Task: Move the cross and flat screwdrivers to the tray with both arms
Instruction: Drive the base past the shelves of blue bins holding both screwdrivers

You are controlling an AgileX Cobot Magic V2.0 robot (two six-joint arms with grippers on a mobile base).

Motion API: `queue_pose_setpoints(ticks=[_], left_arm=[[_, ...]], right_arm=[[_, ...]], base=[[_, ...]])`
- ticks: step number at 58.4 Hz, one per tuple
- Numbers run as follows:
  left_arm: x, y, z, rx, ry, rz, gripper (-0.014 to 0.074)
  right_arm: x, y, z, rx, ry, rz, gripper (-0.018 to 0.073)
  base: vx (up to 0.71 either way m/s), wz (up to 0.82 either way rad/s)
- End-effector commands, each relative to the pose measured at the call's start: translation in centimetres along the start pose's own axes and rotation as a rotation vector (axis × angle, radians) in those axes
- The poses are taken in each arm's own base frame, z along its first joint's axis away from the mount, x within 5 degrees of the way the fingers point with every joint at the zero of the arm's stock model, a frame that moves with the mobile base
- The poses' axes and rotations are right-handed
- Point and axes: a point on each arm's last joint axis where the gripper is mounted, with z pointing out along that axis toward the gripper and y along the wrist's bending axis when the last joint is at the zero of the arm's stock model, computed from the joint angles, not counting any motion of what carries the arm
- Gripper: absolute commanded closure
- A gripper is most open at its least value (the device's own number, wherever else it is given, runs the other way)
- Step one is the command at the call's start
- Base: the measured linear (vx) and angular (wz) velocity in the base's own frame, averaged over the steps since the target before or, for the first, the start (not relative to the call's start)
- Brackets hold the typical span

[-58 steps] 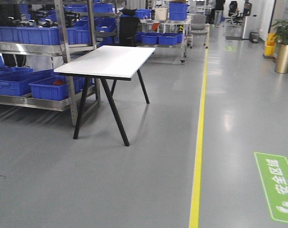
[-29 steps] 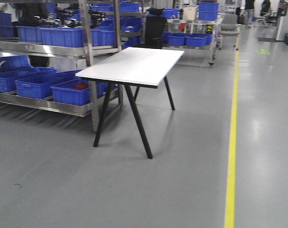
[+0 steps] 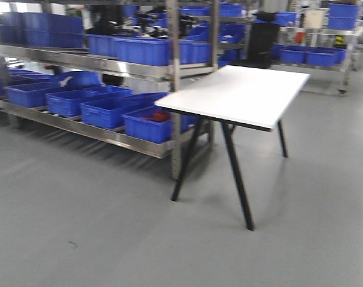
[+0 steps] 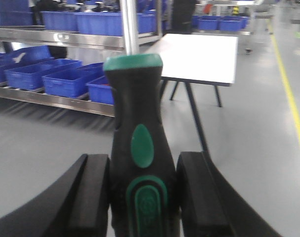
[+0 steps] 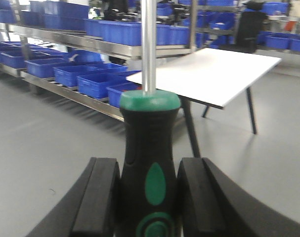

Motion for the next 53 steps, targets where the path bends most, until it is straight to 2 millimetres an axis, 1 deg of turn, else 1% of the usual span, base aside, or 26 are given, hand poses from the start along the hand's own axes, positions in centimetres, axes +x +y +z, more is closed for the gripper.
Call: queue_pose_setpoints(ticks=[1, 53], left_arm=[[-1.69, -0.15, -0.49, 0.014, -0.122, -0.006, 0.0594], [-1.69, -0.15, -0.52, 0.014, -0.123, -0.007, 0.0594]], right_arm=[[-1.63, -0.09, -0.37, 0.012, -0.12, -0.002, 0.0567], [-1.63, -0.09, -0.37, 0.012, -0.12, -0.002, 0.0567]], base=[[0.52, 0.52], [0.53, 0.6]])
